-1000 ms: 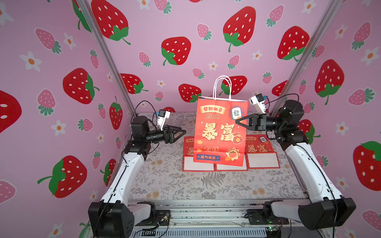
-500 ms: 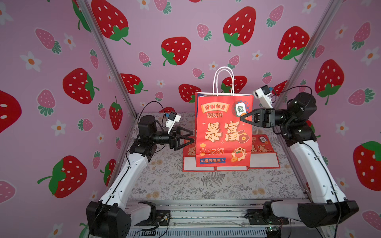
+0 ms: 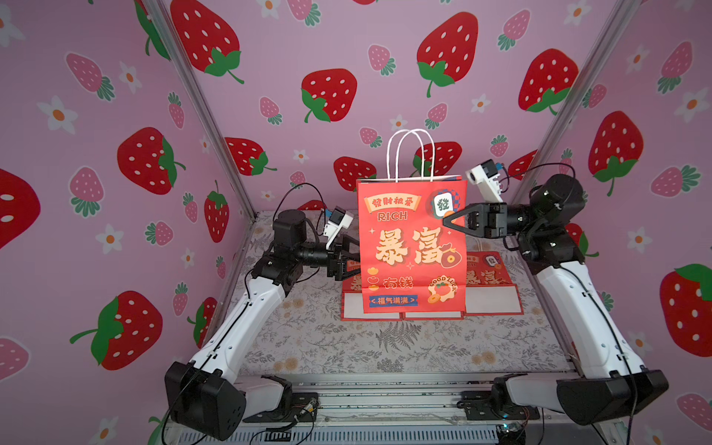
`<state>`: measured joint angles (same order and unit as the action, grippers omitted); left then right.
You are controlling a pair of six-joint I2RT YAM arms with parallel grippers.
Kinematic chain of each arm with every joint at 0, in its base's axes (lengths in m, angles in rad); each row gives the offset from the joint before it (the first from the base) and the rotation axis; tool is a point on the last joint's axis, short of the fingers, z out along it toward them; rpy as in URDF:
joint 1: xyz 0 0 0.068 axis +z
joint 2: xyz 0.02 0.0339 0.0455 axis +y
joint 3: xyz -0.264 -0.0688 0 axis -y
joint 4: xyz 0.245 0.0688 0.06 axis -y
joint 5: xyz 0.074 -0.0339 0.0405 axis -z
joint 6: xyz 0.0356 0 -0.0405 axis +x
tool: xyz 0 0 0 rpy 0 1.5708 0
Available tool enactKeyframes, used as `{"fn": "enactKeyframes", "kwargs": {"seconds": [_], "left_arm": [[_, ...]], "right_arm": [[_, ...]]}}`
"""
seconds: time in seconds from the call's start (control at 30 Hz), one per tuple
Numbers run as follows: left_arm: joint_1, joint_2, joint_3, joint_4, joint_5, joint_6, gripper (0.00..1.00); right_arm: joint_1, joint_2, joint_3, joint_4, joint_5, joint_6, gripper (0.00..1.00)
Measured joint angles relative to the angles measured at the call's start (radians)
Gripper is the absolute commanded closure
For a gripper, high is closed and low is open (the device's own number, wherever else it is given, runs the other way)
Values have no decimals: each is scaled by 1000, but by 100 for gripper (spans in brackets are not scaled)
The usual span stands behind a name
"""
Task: Put away the paper bag
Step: Press the paper bag.
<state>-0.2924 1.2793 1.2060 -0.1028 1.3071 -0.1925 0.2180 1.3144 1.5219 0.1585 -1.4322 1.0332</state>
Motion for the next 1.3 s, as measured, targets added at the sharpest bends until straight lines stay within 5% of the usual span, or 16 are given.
{"fn": "enactKeyframes", "kwargs": {"seconds": [0.33,0.83,1.3], "left_arm": [[7,-13,16,-56,-65,23,20],[-11,-145,0,384,-195,-361,25],[-50,-155,3,309,-267,-318,24]], "right_arm": [[0,-18,-15,10,50,-8,100],[2,-92,-134,-188,163,-227,100],[35,-102,-142,-311,193,-346,100]]}}
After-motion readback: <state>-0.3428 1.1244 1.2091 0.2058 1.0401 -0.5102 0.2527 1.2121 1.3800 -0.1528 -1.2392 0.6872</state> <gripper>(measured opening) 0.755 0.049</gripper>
